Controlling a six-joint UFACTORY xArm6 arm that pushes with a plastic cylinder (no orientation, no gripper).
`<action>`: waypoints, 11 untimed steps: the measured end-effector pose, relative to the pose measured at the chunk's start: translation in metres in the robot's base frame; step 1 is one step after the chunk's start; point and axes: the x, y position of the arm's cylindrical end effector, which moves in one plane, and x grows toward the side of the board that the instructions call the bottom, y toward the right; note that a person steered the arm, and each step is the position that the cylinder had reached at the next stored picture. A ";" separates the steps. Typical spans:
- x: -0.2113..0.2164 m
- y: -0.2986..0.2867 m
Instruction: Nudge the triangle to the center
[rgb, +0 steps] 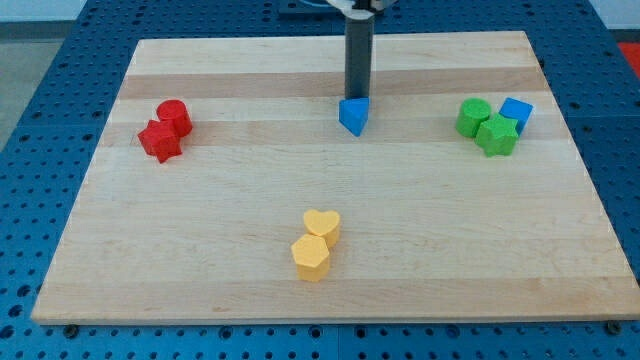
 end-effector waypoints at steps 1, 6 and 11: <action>-0.001 0.017; 0.031 -0.038; 0.025 -0.041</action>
